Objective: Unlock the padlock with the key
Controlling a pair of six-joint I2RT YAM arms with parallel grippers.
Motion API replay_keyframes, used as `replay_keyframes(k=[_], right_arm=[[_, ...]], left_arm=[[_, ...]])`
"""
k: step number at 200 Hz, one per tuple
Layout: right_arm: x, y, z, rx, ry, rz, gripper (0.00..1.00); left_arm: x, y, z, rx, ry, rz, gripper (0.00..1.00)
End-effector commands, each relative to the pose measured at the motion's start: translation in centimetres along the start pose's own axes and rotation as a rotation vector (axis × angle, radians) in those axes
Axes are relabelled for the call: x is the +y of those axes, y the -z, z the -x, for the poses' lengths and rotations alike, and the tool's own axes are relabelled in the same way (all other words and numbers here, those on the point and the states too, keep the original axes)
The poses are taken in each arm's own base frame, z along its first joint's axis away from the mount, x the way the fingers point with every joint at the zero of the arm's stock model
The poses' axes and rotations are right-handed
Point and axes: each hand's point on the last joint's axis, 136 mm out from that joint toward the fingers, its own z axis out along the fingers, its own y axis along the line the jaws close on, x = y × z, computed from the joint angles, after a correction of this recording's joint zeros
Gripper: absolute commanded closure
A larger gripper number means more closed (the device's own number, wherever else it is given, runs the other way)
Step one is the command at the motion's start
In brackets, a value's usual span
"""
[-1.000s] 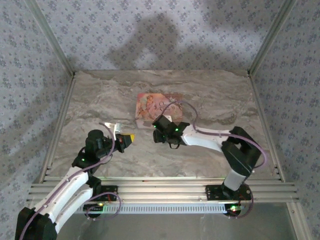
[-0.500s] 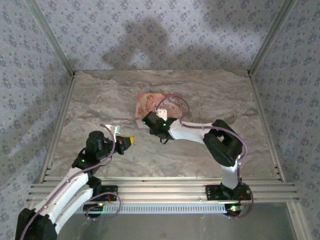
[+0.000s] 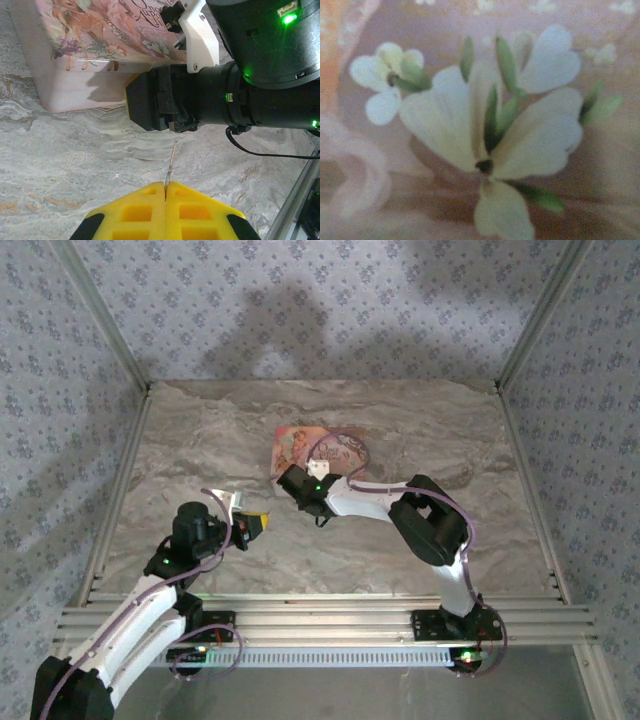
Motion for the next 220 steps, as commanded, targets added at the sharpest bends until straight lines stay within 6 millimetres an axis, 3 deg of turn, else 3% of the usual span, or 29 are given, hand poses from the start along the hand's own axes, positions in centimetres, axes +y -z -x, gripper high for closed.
replay_keyframes(k=[1, 73, 103, 149, 183, 220], right_arm=[[-0.4, -0.2, 1.2, -0.037, -0.013, -0.038, 0.57], [-0.3, 0.1, 2.8, -0.086, -0.01, -0.038, 0.59], [-0.2, 0.3, 3.3, -0.11, -0.01, -0.029, 0.75], [-0.1, 0.8, 3.5, -0.112, 0.024, -0.004, 0.9], [0.5, 2.6, 3.3, -0.06, 0.032, 0.105, 1.0], [0.6, 5.7, 2.9, 0.06, -0.005, 0.293, 1.0]], left_arm=[[-0.2, 0.0, -0.6, 0.016, -0.014, -0.022, 1.0], [-0.5, 0.2, -0.5, 0.012, -0.012, -0.032, 1.0], [-0.6, 0.2, -0.5, 0.014, -0.011, -0.038, 1.0], [-0.5, 0.2, -0.8, 0.02, -0.013, -0.036, 1.0], [-0.7, 0.2, -0.4, 0.007, -0.022, -0.046, 1.0], [-1.9, -0.7, 0.9, -0.021, -0.061, -0.091, 1.0]])
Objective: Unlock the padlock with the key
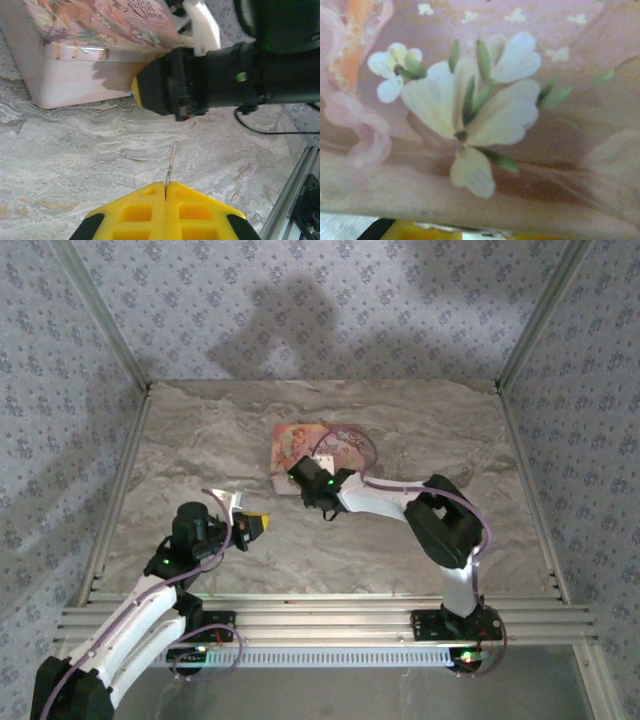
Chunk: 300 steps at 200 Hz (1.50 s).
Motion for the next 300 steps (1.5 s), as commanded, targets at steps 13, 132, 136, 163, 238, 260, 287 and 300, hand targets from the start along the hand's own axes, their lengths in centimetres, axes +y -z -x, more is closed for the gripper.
replay_keyframes(k=[13, 132, 136, 163, 238, 260, 287, 300], right_arm=[[1.6, 4.9, 1.2, 0.069, -0.055, 0.229, 1.0], [2.5, 11.9, 3.0, 0.229, -0.198, 0.589, 1.0], [2.5, 11.9, 3.0, 0.231, -0.206, 0.594, 1.0], [2.3, 12.2, 3.1, 0.239, -0.245, 0.615, 1.0], [2.5, 12.1, 3.5, 0.244, -0.323, 0.667, 1.0], [2.8, 12.2, 3.7, 0.245, -0.339, 0.683, 1.0], [2.9, 12.3, 3.8, 0.249, -0.351, 0.689, 1.0], [2.9, 12.4, 4.0, 0.247, -0.355, 0.694, 1.0]], left_arm=[[-2.0, -1.3, 1.2, -0.027, -0.079, -0.076, 1.0], [-5.4, -6.8, 3.5, -0.131, -0.225, -0.125, 1.0], [-5.4, -7.0, 3.6, -0.135, -0.226, -0.12, 1.0], [-4.9, -7.5, 3.7, -0.152, -0.216, -0.095, 1.0], [-4.4, -8.3, 3.5, -0.148, -0.159, -0.082, 1.0], [-4.5, -8.5, 3.5, -0.16, -0.142, -0.1, 1.0], [-5.0, -8.6, 3.7, -0.17, -0.143, -0.135, 1.0], [-5.2, -8.6, 3.7, -0.168, -0.141, -0.141, 1.0]])
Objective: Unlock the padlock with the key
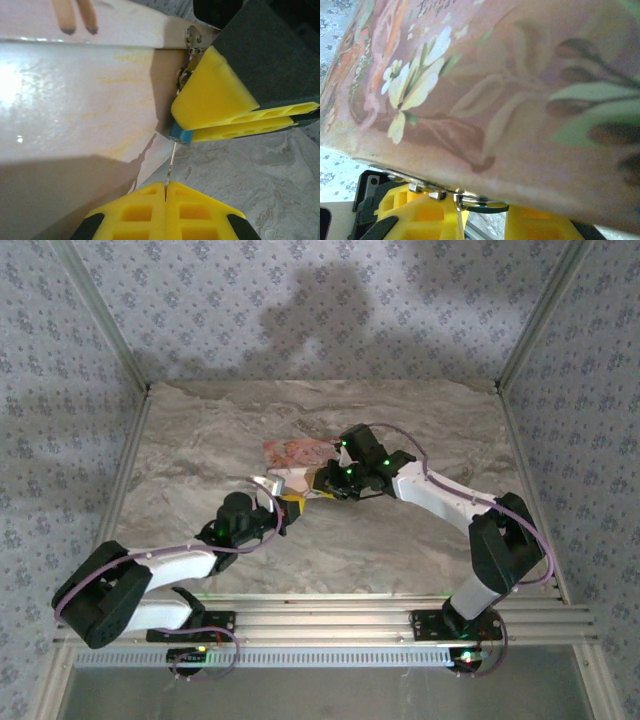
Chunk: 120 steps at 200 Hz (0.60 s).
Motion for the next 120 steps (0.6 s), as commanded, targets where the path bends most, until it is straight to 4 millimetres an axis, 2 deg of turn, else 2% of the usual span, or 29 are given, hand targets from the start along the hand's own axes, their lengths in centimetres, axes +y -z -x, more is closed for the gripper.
replay_keyframes(k=[1, 120], right_arm=[[3.22, 1.85, 0.92, -0.042, 0.028, 0.118, 1.0], [3.59, 2.3, 1.02, -0.051, 0.007, 0.157, 1.0]], left_arm=[[-1.83, -0.22, 2.29, -0.073, -0.007, -0.072, 1.0], [-1.55, -0.2, 2.0, -0.077, 0.019, -0.081, 1.0]])
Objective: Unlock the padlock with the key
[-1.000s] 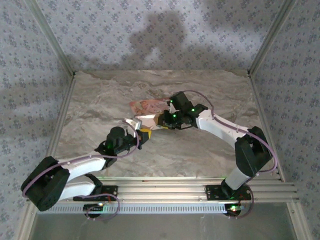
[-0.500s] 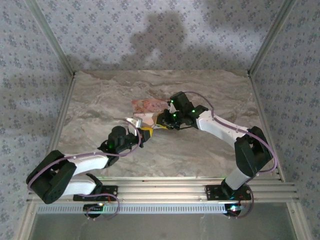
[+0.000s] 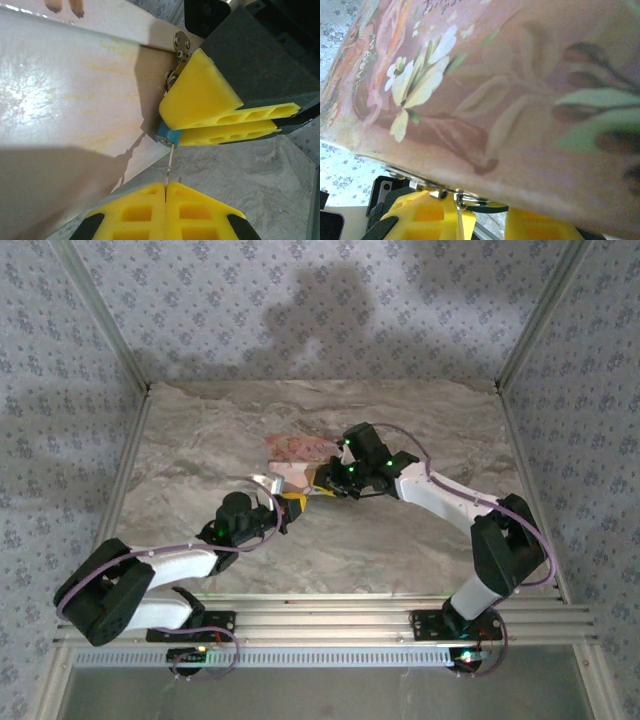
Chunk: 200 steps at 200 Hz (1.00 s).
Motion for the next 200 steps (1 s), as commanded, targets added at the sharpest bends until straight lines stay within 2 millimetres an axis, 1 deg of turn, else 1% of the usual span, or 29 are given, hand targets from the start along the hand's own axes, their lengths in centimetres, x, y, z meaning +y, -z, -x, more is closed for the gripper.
replay_keyframes(k=[1, 40, 88, 200], right_arm=[[3.3, 1.8, 0.4, -0.03, 0.044, 0.116, 1.0], [3.6, 2.0, 0.4, -0.03, 0.041, 0.129, 1.0], [3.3, 2.3, 0.5, -0.041, 0.038, 0.124, 1.0], [3.3, 2.3, 0.7, -0.045, 0.032, 0.133, 1.0]], left_arm=[[-1.1, -0.2, 1.2, -0.045, -0.004, -0.053, 1.0], [-0.9, -0.4, 1.2, -0.045, 0.003, -0.05, 1.0], [0.2, -0.1, 0.8, -0.052, 0.035, -0.025, 1.0], [0.4, -0.2, 0.4, -0.05, 0.045, -0.026, 1.0]])
